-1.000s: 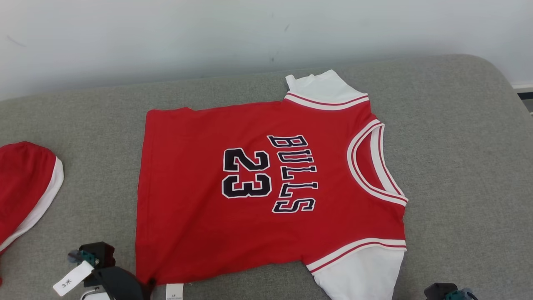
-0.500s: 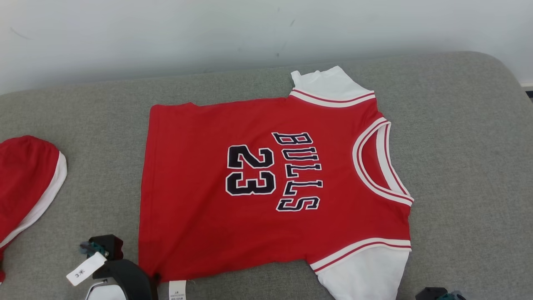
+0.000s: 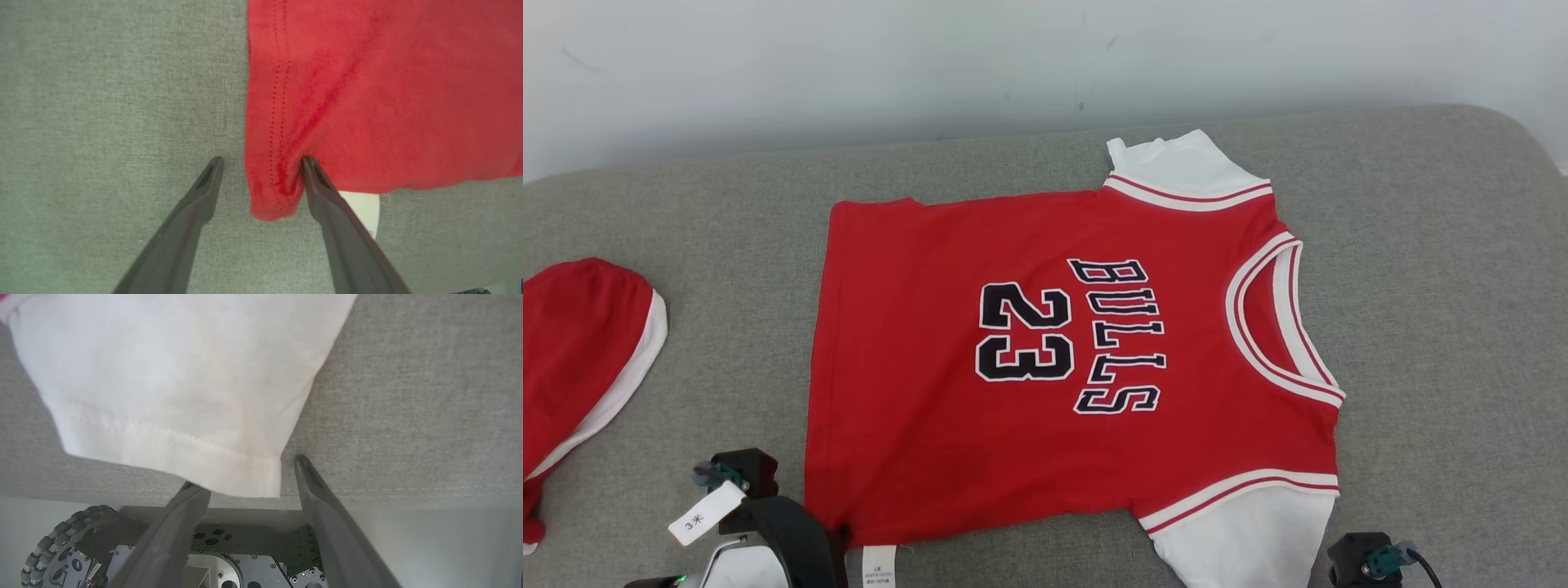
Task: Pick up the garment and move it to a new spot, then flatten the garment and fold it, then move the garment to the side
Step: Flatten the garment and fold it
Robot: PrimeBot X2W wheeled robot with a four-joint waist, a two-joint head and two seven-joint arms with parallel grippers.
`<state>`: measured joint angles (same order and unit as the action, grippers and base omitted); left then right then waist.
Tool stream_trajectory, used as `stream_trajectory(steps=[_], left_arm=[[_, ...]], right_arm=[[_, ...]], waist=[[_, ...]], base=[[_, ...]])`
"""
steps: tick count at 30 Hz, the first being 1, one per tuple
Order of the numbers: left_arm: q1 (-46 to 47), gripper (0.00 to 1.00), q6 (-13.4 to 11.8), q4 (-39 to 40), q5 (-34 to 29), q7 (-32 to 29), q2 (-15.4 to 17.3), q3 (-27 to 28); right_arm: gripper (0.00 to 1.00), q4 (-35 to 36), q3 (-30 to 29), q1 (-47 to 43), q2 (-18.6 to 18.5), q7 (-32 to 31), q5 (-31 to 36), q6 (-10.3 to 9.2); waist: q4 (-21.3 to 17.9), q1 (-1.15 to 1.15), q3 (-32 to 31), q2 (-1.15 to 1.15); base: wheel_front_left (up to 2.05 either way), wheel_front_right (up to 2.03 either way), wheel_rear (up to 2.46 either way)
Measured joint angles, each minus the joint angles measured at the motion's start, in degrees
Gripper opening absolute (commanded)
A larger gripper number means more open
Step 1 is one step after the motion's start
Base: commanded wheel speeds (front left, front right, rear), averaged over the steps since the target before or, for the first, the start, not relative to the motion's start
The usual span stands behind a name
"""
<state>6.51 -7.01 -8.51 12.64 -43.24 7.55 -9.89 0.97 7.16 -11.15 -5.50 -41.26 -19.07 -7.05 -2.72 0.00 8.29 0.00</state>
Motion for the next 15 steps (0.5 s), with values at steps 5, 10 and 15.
stream_trajectory(steps=[5, 10, 15], left_arm=[[0.13, 1.00, 0.07, -0.54, 0.10, 0.49, -0.04, 0.01], [0.26, 1.00, 0.55, -1.37, 0.37, 0.92, -0.03, 0.03], [1.51, 0.85, 1.01, -2.48, 0.42, 1.31, -0.10, 0.01]], right_arm=[[1.00, -0.58, -0.32, -0.01, 0.34, 0.18, 1.04, -0.01], [0.79, -1.03, -0.77, -0.01, 0.79, 0.25, 1.88, -0.02], [0.44, -1.56, -1.62, -0.05, 0.82, 0.71, 3.04, -0.03]], waist=[[0.05, 0.00, -0.21, 0.00], [0.04, 0.00, -0.30, 0.00], [0.11, 0.00, -0.26, 0.00]], base=[[0.00, 0.00, 0.00], [0.00, 0.00, 0.00], [0.00, 0.00, 0.00]])
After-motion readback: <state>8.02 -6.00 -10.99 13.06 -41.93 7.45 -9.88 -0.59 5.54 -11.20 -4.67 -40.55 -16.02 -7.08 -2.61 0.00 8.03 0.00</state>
